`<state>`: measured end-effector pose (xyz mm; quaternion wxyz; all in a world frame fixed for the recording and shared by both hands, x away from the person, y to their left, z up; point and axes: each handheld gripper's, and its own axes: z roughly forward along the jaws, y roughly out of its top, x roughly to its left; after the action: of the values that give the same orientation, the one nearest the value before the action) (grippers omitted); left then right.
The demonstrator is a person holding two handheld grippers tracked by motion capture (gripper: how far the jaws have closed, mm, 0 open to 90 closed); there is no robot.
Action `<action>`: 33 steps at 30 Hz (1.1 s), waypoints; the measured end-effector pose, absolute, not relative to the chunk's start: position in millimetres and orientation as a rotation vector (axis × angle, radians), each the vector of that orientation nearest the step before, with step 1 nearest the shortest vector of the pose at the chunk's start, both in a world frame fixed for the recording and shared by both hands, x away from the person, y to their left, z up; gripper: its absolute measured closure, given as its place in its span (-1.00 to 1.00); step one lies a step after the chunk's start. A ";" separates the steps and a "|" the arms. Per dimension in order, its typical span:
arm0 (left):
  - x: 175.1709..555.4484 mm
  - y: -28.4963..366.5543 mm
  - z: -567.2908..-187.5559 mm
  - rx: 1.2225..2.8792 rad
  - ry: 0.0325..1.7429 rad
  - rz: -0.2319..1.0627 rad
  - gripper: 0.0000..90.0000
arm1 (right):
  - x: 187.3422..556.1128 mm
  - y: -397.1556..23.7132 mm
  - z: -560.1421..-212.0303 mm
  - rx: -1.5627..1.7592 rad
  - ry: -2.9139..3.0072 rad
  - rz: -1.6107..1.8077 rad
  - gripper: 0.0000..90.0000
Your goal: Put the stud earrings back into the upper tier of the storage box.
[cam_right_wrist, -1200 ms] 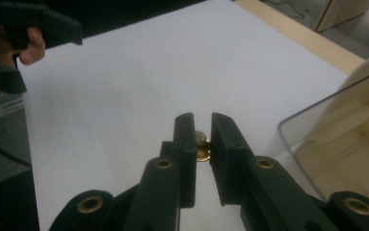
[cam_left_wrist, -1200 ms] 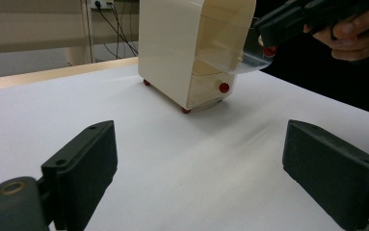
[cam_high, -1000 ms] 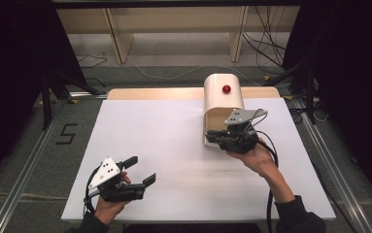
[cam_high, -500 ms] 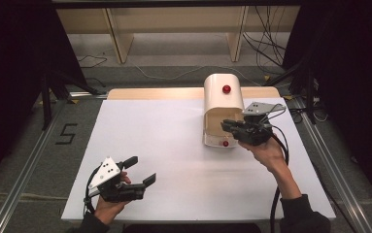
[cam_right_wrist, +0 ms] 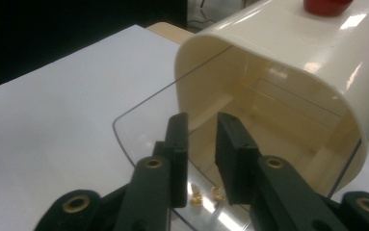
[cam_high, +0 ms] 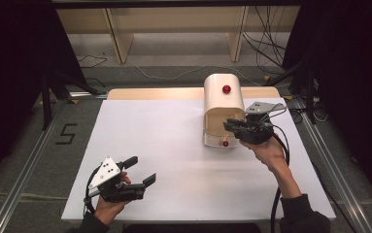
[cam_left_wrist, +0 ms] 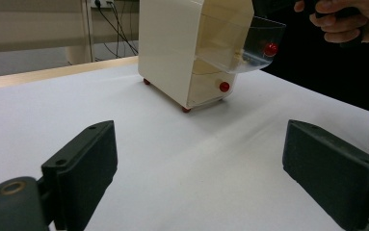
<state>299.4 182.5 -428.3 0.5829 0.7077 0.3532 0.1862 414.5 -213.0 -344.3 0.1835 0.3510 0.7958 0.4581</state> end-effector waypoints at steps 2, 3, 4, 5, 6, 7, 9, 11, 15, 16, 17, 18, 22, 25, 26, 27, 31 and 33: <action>299.2 182.3 -428.2 1.652 0.824 0.435 -0.74 | 413.4 -212.4 -343.2 0.986 2.240 1.301 0.57; 299.1 182.3 -428.2 1.653 0.823 0.436 -0.74 | 412.7 -212.1 -342.7 0.979 2.240 1.303 0.54; 299.1 182.3 -428.1 1.653 0.823 0.435 -0.74 | 411.8 -211.4 -341.9 0.970 2.240 1.310 0.49; 299.2 182.4 -428.1 1.652 0.824 0.434 -0.74 | 410.9 -210.5 -341.1 0.962 2.240 1.316 0.43; 299.2 182.3 -428.1 1.652 0.824 0.434 -0.74 | 409.8 -209.5 -340.2 0.955 2.240 1.320 0.43; 299.1 182.4 -428.1 1.653 0.824 0.435 -0.74 | 408.5 -208.6 -339.3 0.948 2.242 1.330 0.41; 299.2 182.4 -428.2 1.653 0.823 0.434 -0.74 | 406.4 -206.8 -338.1 0.932 2.246 1.354 0.31; 299.3 182.5 -428.3 1.652 0.825 0.433 -0.74 | 404.6 -204.6 -337.1 0.929 2.253 1.369 0.19; 299.4 182.5 -428.2 1.652 0.826 0.433 -0.74 | 399.4 -200.7 -336.3 0.917 2.267 1.425 0.00; 299.5 182.5 -428.3 1.653 0.827 0.434 -0.74 | 397.5 -199.8 -336.1 0.912 2.264 1.433 -0.03; 299.7 182.5 -428.6 1.656 0.828 0.434 -0.74 | 395.7 -198.9 -335.7 0.909 2.263 1.446 -0.06; 300.0 182.6 -428.8 1.660 0.831 0.433 -0.74 | 394.0 -198.1 -335.2 0.907 2.258 1.460 -0.10; 300.0 182.4 -428.6 1.658 0.833 0.432 -0.74 | 386.6 -193.3 -334.5 0.915 2.245 1.508 -0.20; 299.9 182.2 -428.6 1.655 0.834 0.430 -0.74 | 382.3 -188.4 -337.6 0.901 2.257 1.513 -0.24; 299.8 182.3 -428.6 1.657 0.832 0.430 -0.74 | 380.9 -187.1 -338.9 0.900 2.261 1.504 -0.24; 299.8 182.3 -428.6 1.659 0.831 0.431 -0.74 | 380.0 -186.2 -340.4 0.900 2.267 1.501 -0.25; 299.9 182.5 -428.5 1.664 0.829 0.429 -0.74 | 376.3 -183.4 -347.4 0.898 2.275 1.506 -0.27; 299.9 182.4 -428.5 1.665 0.828 0.429 -0.74 | 374.9 -182.9 -350.6 0.896 2.276 1.501 -0.27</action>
<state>299.9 182.4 -428.5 0.5781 0.7119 0.3541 0.1836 374.9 -182.9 -350.6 0.1353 0.3093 0.7858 0.5182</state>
